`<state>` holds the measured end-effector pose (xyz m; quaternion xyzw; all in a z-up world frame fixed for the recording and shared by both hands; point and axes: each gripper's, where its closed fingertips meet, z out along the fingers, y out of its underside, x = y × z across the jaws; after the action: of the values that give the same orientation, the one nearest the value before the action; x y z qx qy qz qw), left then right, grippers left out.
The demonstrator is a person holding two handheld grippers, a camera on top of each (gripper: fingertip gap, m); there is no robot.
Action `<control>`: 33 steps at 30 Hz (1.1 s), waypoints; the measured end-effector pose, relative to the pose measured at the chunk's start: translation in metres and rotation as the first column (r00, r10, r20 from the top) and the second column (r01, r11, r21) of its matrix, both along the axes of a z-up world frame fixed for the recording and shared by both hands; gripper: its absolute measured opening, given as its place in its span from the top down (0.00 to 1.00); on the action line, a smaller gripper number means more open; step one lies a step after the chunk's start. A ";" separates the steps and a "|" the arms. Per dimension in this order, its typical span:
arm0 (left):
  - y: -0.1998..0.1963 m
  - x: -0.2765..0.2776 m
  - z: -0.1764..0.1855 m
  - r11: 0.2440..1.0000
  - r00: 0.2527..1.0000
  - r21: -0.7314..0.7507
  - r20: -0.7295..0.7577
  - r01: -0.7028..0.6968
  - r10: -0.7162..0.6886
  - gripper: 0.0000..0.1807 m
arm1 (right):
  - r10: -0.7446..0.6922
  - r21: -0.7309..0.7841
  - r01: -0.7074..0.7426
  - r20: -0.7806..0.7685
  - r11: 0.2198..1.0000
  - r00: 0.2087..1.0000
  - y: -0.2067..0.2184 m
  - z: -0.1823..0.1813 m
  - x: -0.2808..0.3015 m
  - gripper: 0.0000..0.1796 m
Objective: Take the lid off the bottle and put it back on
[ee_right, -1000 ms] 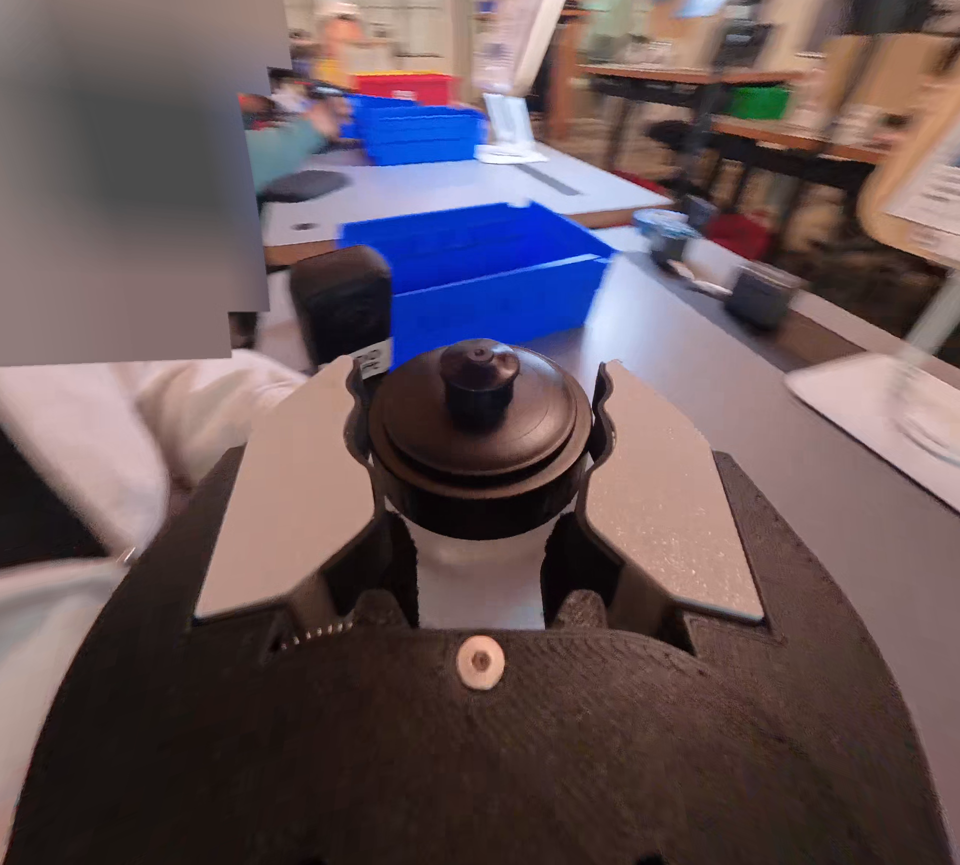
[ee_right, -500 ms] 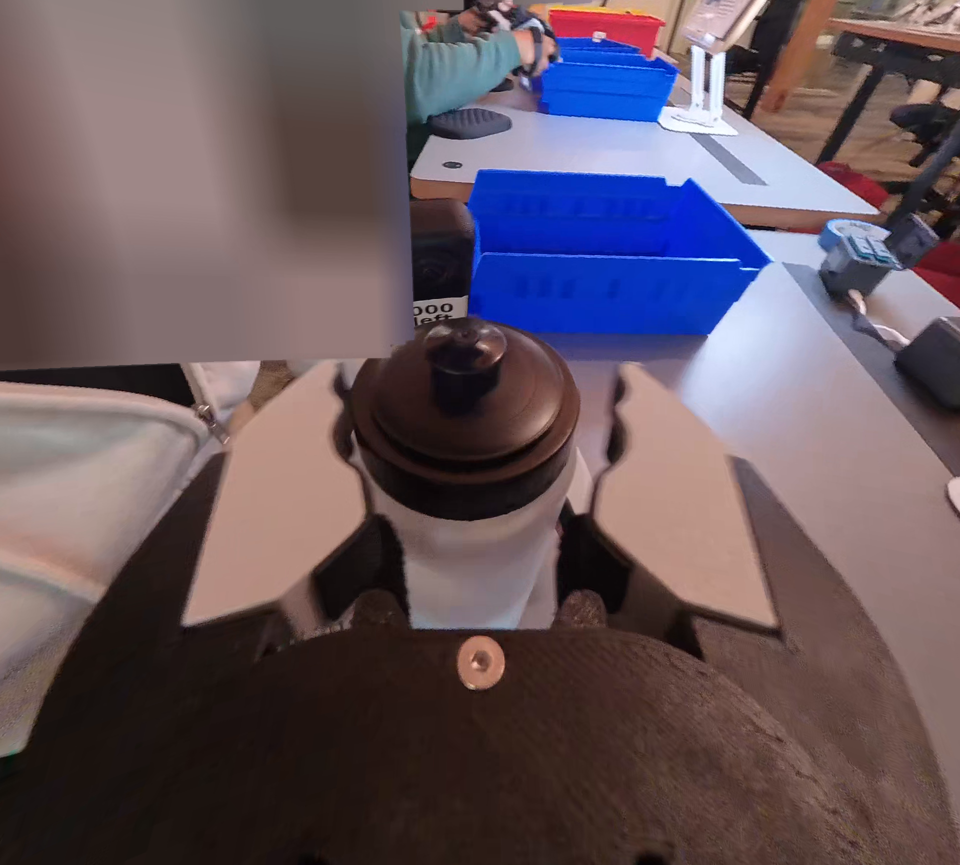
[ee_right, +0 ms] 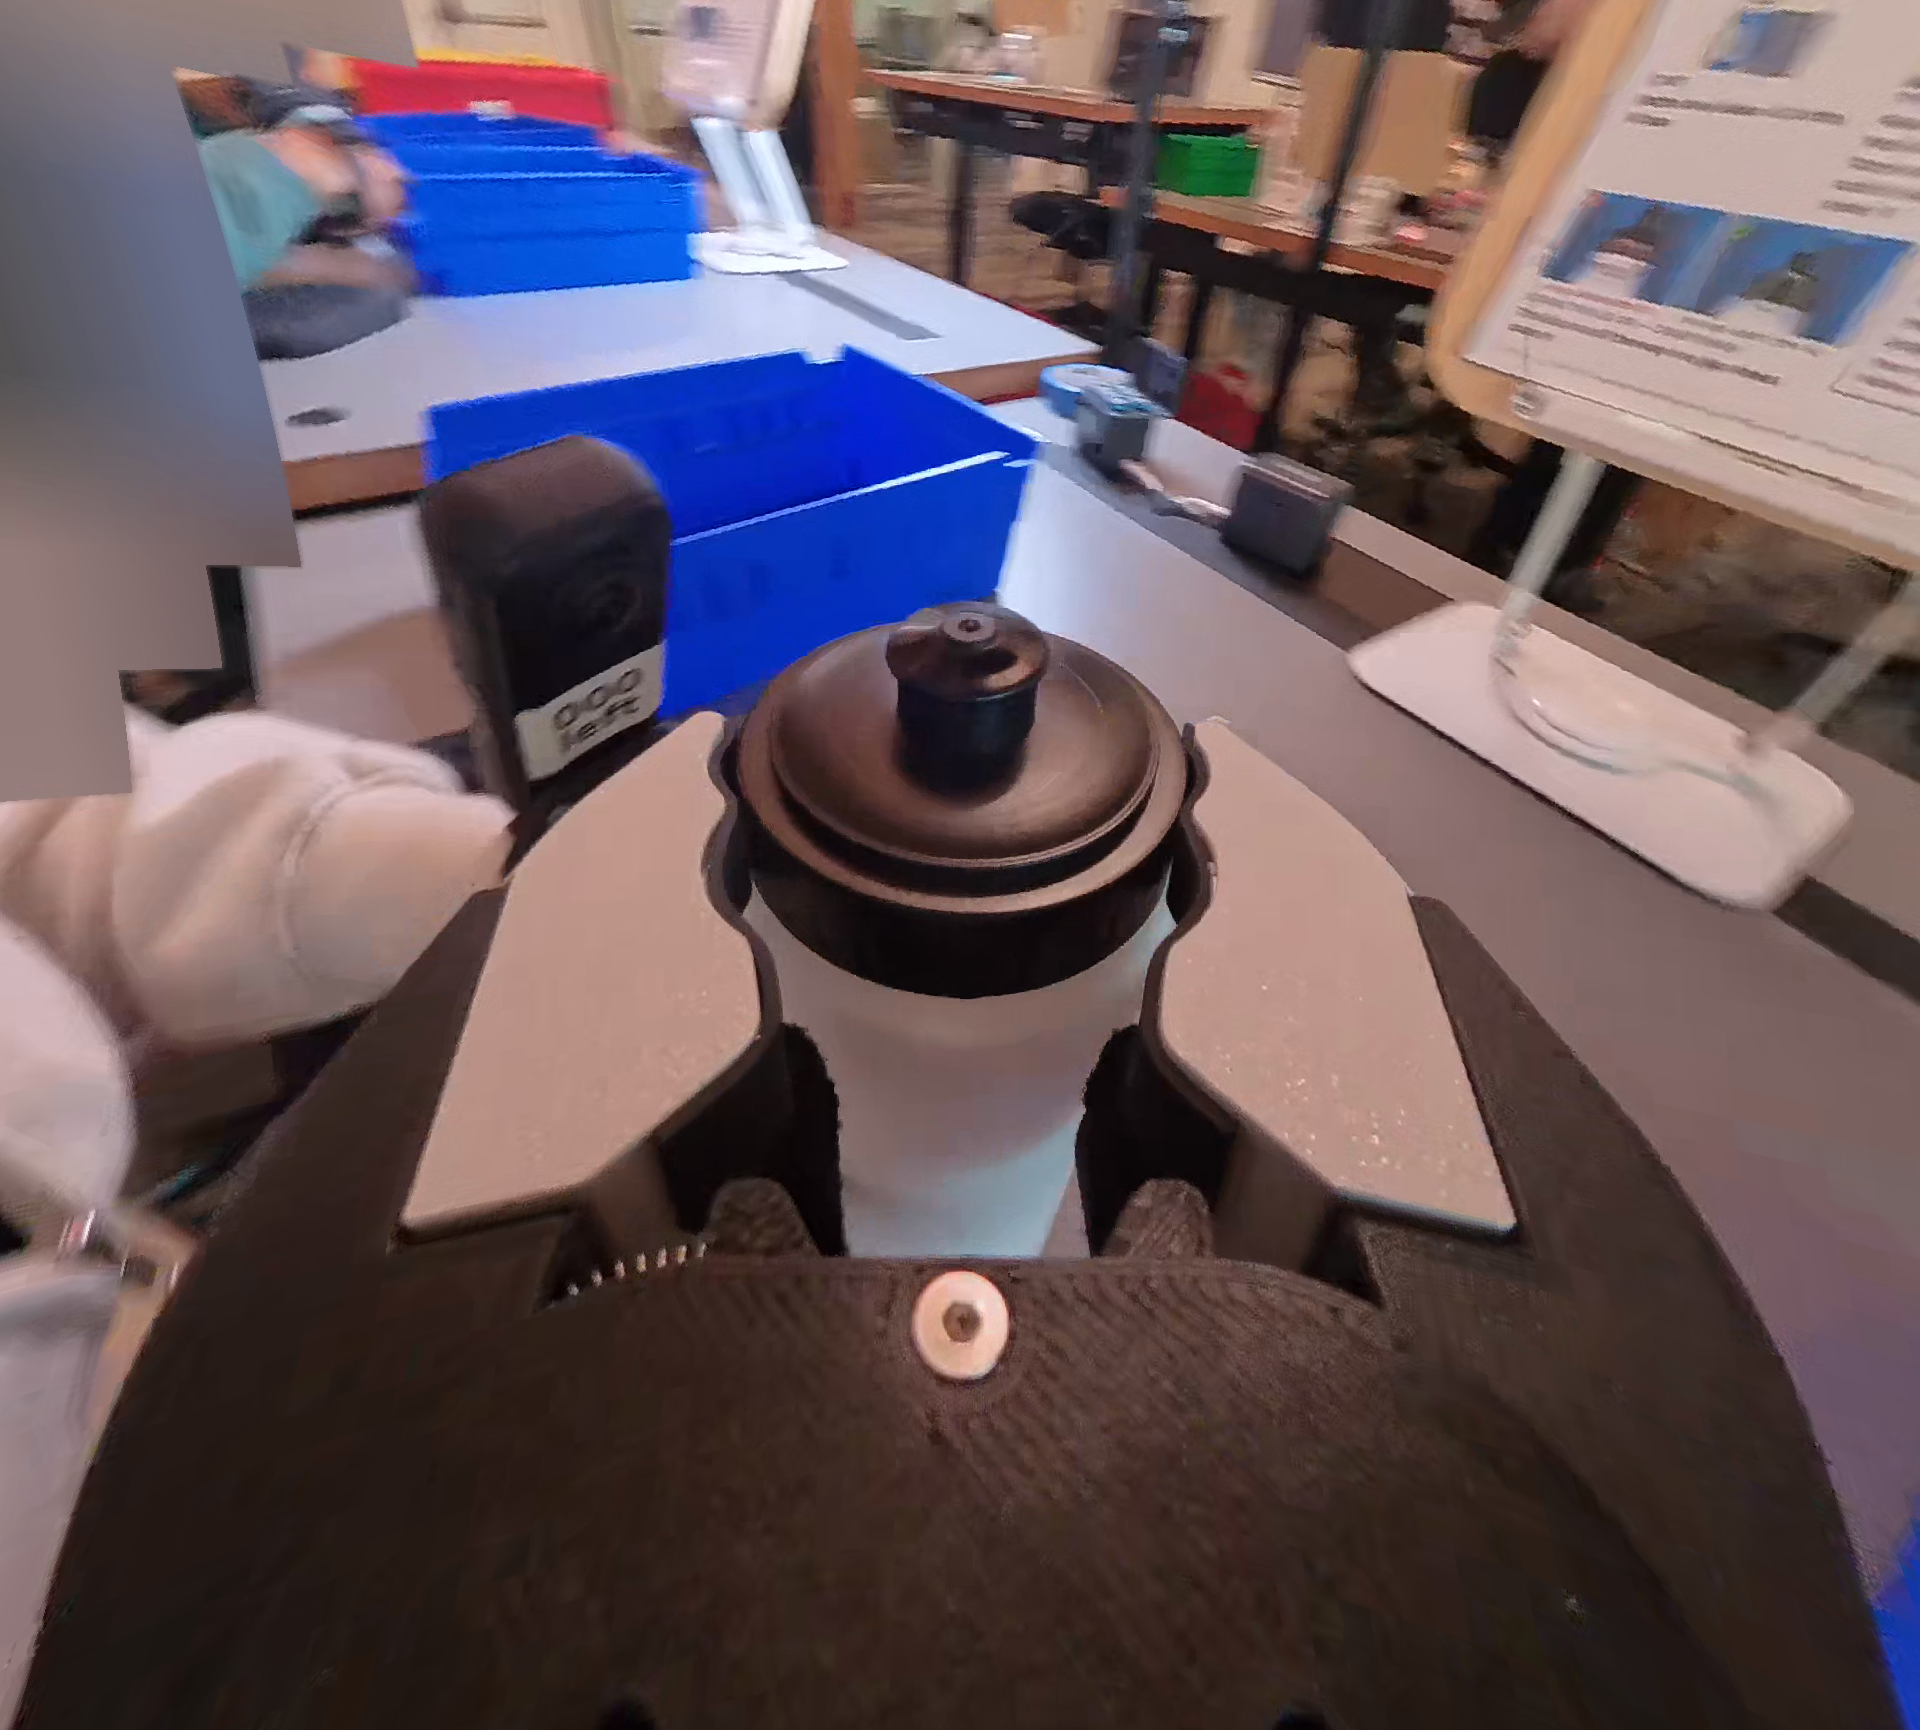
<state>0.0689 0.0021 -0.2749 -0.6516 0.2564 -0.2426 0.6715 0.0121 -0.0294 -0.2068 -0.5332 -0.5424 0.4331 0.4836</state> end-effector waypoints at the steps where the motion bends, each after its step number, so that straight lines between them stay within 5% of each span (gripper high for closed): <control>1: -0.001 0.001 0.000 1.000 1.000 0.003 0.001 0.014 -0.014 0.43 | 0.108 0.004 -0.108 -0.002 0.994 0.994 -0.005 0.000 0.000 0.50; 3: -0.001 0.001 0.000 1.000 1.000 0.005 0.006 0.024 -0.024 0.44 | 0.319 -0.031 -0.319 0.020 0.947 0.947 -0.014 -0.003 0.002 0.41; 7: 0.000 -0.001 0.000 1.000 1.000 0.000 0.008 0.007 -0.007 0.44 | 0.469 -0.028 -0.468 0.028 0.883 0.883 -0.014 -0.003 0.002 0.56; 13: 0.008 -0.009 -0.002 0.991 0.991 -0.023 -0.017 -0.132 0.131 0.44 | 0.099 -0.048 -0.100 -0.026 0.994 0.995 0.003 -0.003 -0.005 0.57; 17: 0.008 -0.008 -0.002 0.989 0.989 -0.024 -0.039 -0.143 0.142 0.44 | -0.139 -0.027 0.138 -0.026 0.990 0.990 0.009 -0.002 -0.002 0.56; 20: 0.006 -0.004 -0.002 0.997 0.996 -0.016 -0.037 -0.080 0.079 0.44 | 0.046 0.005 -0.046 -0.018 0.999 0.999 0.002 -0.001 -0.003 0.54; 24: 0.001 0.001 -0.002 1.000 1.000 -0.021 -0.025 -0.006 0.005 0.44 | 0.425 0.017 -0.425 -0.014 0.905 0.905 -0.007 0.004 0.000 0.46; 27: 0.001 -0.001 -0.002 1.000 1.000 -0.028 -0.010 -0.002 0.002 0.44 | 0.560 0.032 -0.559 -0.031 0.829 0.828 -0.016 0.006 0.000 0.54; 30: 0.005 -0.005 -0.002 0.997 0.997 -0.028 -0.018 -0.072 0.071 0.44 | 0.481 0.037 -0.480 -0.046 0.876 0.875 -0.012 0.006 -0.003 0.55; 33: 0.010 -0.010 -0.003 0.988 0.989 -0.044 -0.020 -0.145 0.144 0.44 | 0.194 -0.007 -0.195 -0.078 0.981 0.978 0.002 0.006 -0.007 0.57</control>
<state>0.0590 0.0117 -0.2778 -0.6853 0.2087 -0.1935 0.6703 0.0047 -0.0270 -0.2007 -0.4639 -0.5698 0.5026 0.4555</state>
